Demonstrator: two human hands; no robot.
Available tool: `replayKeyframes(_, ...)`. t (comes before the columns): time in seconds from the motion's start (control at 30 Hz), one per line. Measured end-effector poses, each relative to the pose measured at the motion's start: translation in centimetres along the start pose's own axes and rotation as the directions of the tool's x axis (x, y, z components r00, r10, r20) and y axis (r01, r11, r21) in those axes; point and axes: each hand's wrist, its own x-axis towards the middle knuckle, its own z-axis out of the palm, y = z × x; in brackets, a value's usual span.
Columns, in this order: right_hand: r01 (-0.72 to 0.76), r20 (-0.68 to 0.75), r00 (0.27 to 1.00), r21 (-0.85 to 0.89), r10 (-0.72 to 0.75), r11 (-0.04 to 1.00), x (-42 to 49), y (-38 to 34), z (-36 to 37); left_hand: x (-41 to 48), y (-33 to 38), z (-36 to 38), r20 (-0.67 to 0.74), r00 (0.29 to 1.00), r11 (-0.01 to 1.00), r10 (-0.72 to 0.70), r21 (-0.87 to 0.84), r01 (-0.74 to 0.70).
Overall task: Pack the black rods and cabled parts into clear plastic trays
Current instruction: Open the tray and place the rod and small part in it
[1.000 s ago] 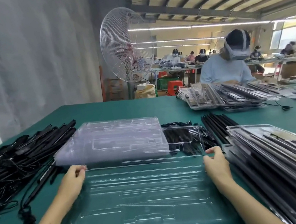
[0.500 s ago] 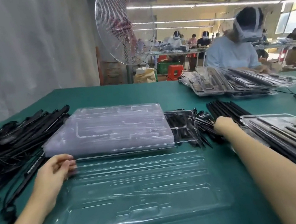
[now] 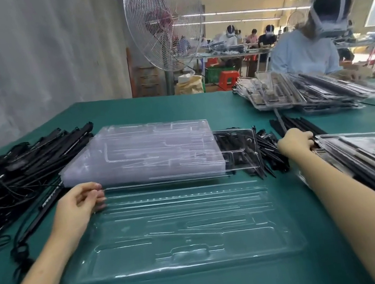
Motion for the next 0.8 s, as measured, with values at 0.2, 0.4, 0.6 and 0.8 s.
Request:
replayKeyframes(0.2,0.060,-0.177,0.984,0.492,0.032,0.868,-1.6,-0.7,-1.1,0.2,-0.5,0.4,0.002,1.000,0.995,0.010,0.101,-0.010)
replayKeyframes(0.4,-0.063,0.153,0.973,0.895,-0.172,0.442,-8.2,-2.6,-0.9,-0.5,0.6,1.4,0.047,0.996,0.964,0.075,0.253,-0.084)
replayKeyframes(0.6,-0.324,0.491,0.532,0.871,-0.690,0.370,-17.1,-4.0,-0.3,-0.5,0.6,2.1,0.133,0.991,0.940,0.024,0.335,-0.068)
replayKeyframes(0.8,-0.177,0.392,0.611,0.914,-0.688,0.364,-22.8,-7.3,4.6,-0.7,1.1,1.9,0.188,0.979,0.959,-0.082,0.283,0.027)
